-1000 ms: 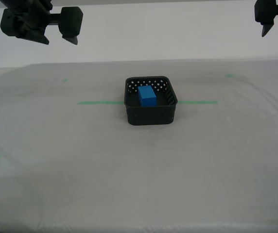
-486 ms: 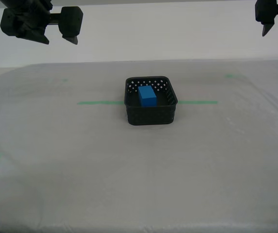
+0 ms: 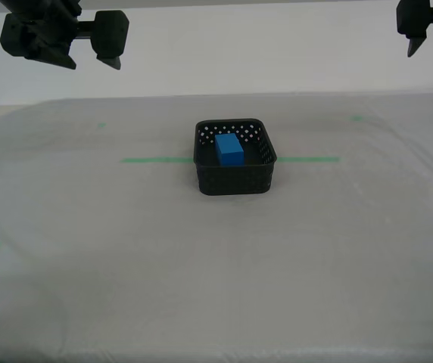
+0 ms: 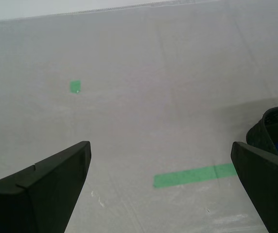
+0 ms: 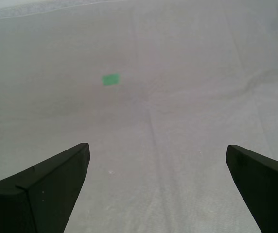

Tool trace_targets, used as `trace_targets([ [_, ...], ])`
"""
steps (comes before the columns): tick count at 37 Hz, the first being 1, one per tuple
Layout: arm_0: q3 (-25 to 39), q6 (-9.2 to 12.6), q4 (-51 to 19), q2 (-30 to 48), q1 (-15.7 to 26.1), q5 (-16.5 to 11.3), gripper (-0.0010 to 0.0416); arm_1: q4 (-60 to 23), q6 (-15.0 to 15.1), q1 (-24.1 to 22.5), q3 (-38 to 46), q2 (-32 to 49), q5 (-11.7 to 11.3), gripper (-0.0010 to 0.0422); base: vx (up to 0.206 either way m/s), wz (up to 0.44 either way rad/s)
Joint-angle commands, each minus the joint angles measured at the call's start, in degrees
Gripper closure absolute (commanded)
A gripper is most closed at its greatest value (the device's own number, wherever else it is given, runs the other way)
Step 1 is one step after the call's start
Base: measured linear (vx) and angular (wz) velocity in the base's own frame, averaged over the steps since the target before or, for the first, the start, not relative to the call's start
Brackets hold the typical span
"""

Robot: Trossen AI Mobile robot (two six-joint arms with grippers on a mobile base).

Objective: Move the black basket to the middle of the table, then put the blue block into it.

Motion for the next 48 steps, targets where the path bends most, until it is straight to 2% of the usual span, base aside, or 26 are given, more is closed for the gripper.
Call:
trace_targets([
  [1, 0.04, -0.02, 0.13, -0.04, 0.02, 0.07, 0.0012, 0.04, 0.20, 0.00, 0.04, -0.02, 0.13, 0.0016, 0.000, 0.000],
  [48, 0.04, -0.02, 0.13, -0.04, 0.02, 0.07, 0.0012, 0.04, 0.20, 0.00, 0.04, -0.02, 0.13, 0.0016, 0.000, 0.000],
])
